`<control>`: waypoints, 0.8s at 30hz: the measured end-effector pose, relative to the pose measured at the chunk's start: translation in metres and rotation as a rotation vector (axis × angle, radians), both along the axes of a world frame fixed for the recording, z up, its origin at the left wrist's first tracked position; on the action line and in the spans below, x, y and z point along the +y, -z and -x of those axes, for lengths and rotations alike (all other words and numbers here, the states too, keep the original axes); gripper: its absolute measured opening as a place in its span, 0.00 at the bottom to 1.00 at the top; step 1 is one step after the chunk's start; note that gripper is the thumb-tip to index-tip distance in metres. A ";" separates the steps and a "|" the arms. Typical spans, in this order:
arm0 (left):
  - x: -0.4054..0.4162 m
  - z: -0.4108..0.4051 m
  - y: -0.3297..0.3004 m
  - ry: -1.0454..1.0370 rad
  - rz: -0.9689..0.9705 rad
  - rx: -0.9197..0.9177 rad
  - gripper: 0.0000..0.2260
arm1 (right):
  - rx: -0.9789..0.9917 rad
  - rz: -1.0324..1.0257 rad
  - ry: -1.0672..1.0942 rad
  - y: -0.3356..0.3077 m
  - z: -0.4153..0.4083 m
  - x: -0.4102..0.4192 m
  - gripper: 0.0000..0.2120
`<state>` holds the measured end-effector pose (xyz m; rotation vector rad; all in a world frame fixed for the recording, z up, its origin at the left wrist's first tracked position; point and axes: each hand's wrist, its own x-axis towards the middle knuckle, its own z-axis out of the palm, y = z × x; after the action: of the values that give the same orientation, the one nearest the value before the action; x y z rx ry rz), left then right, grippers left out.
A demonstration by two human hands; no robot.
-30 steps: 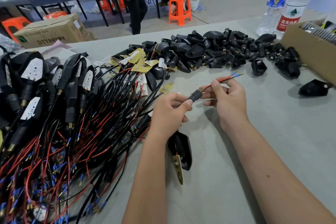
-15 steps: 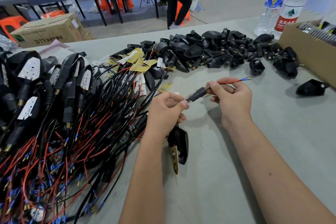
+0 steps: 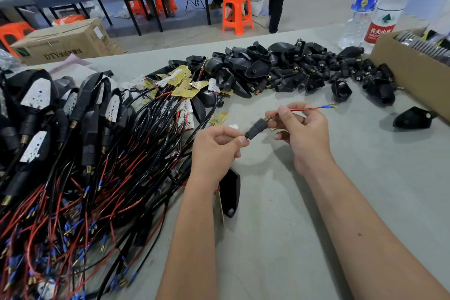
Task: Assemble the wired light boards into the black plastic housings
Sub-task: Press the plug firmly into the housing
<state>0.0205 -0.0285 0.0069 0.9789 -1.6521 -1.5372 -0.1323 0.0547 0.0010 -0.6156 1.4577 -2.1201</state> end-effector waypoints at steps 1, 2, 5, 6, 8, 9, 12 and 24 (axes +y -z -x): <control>0.000 0.000 0.001 -0.013 0.010 0.008 0.04 | -0.008 -0.002 -0.030 -0.001 -0.001 0.000 0.06; -0.001 0.000 0.001 -0.022 0.022 0.015 0.03 | -0.009 -0.015 -0.053 -0.001 -0.001 0.000 0.07; -0.002 -0.002 0.001 -0.018 0.042 0.045 0.04 | -0.062 -0.049 -0.097 -0.001 -0.002 0.001 0.07; -0.002 -0.003 0.002 -0.011 0.041 0.053 0.06 | -0.102 -0.043 -0.107 -0.001 -0.002 0.001 0.06; -0.001 -0.001 0.002 0.008 0.033 0.058 0.07 | -0.147 -0.019 -0.127 -0.001 0.000 0.001 0.04; -0.001 0.000 0.002 0.016 0.031 0.057 0.07 | -0.146 -0.012 -0.131 -0.001 0.000 0.001 0.03; 0.000 0.001 0.004 0.030 0.009 0.064 0.05 | -0.125 -0.009 -0.102 0.001 0.000 0.000 0.02; -0.001 -0.006 0.001 0.113 -0.028 -0.007 0.04 | -0.259 0.072 0.039 0.004 0.007 -0.001 0.02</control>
<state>0.0262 -0.0299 0.0057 0.9196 -1.7214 -1.6365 -0.1389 0.0541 -0.0027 -0.3248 1.2654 -2.1962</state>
